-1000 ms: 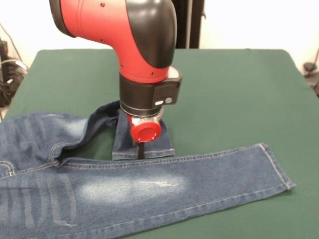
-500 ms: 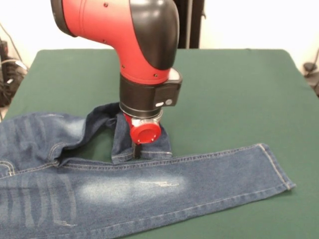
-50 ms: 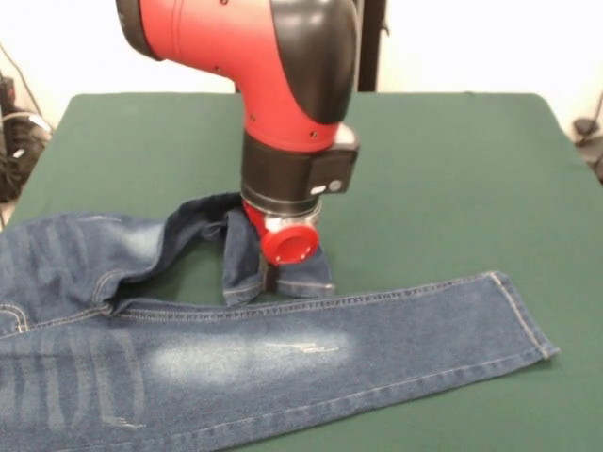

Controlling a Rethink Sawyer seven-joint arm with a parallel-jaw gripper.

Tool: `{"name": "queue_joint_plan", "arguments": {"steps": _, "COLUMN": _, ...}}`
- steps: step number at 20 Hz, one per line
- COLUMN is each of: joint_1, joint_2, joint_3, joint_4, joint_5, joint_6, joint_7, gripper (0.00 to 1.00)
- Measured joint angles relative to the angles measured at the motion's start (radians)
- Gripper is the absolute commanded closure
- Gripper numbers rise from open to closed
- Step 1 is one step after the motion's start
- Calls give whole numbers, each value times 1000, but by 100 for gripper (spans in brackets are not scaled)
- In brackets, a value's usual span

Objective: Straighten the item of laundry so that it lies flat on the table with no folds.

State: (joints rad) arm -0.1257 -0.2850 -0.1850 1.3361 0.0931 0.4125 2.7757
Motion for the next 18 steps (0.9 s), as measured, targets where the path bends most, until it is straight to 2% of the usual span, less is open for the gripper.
{"name": "queue_joint_plan", "arguments": {"steps": 5, "joint_1": 32, "joint_2": -94, "joint_3": 5, "joint_4": 64, "joint_5": 15, "joint_6": 8, "joint_7": 0, "gripper": 100}}
{"name": "queue_joint_plan", "arguments": {"steps": 13, "joint_1": 106, "joint_2": -251, "joint_3": 5, "joint_4": 83, "joint_5": 32, "joint_6": 81, "joint_7": 0, "gripper": 100}}
{"name": "queue_joint_plan", "arguments": {"steps": 17, "joint_1": 100, "joint_2": -314, "joint_3": 27, "joint_4": 100, "joint_5": 47, "joint_6": 99, "joint_7": 0, "gripper": 100}}
{"name": "queue_joint_plan", "arguments": {"steps": 18, "joint_1": 74, "joint_2": -345, "joint_3": 60, "joint_4": 121, "joint_5": 62, "joint_6": 99, "joint_7": 0, "gripper": 100}}
